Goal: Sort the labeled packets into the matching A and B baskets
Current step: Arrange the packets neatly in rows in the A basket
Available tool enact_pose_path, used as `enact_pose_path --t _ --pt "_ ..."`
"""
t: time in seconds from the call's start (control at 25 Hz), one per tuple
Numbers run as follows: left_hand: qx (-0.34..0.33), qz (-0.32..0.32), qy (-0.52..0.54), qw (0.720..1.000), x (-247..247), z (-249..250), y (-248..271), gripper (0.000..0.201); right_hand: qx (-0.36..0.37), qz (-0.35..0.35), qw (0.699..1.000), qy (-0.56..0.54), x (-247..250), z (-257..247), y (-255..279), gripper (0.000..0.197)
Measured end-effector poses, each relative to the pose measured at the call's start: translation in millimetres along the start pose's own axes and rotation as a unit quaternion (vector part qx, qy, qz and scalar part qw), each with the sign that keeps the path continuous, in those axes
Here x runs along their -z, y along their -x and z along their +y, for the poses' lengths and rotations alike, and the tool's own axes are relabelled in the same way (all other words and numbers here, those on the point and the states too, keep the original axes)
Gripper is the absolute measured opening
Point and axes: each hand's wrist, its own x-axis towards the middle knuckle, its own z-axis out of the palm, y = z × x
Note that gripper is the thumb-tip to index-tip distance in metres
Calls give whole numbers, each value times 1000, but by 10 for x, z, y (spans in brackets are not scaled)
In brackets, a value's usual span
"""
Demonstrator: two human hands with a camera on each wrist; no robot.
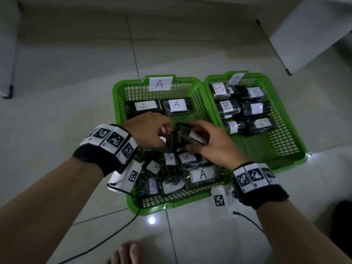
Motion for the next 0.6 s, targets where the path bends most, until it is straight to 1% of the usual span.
enact_pose_path --t 0.04,0.08,0.16,0.2,0.28,0.36,0.4,0.44,0.52,0.56,0.6 --pt "4 13 25 1000 10 -6 8 35 18 27 999 -23 -31 45 35 81" --pt "10 23 67 997 34 5 18 29 47 57 997 -23 -49 60 78 87" --pt "15 28 188 982 71 107 44 22 111 105 988 20 -79 44 132 99" --pt "13 25 242 970 82 179 46 23 136 123 982 38 -73 23 136 102" --pt "18 37 314 949 94 280 21 24 161 145 975 46 -31 -20 124 102" --pt "23 78 336 938 125 325 -6 23 172 159 971 48 38 -59 100 96" --pt "13 103 327 939 153 326 -17 26 171 160 971 40 83 -78 88 88" --pt "2 127 310 942 192 315 -36 31 154 151 976 10 141 -108 72 80" --pt "-15 156 304 940 284 331 -85 36 89 118 985 -93 251 -189 15 65" --pt "-17 153 334 930 318 357 -124 35 57 118 980 -152 293 -220 -31 58" --pt "-12 134 378 916 338 399 -166 34 24 127 967 -222 321 -246 -80 49"
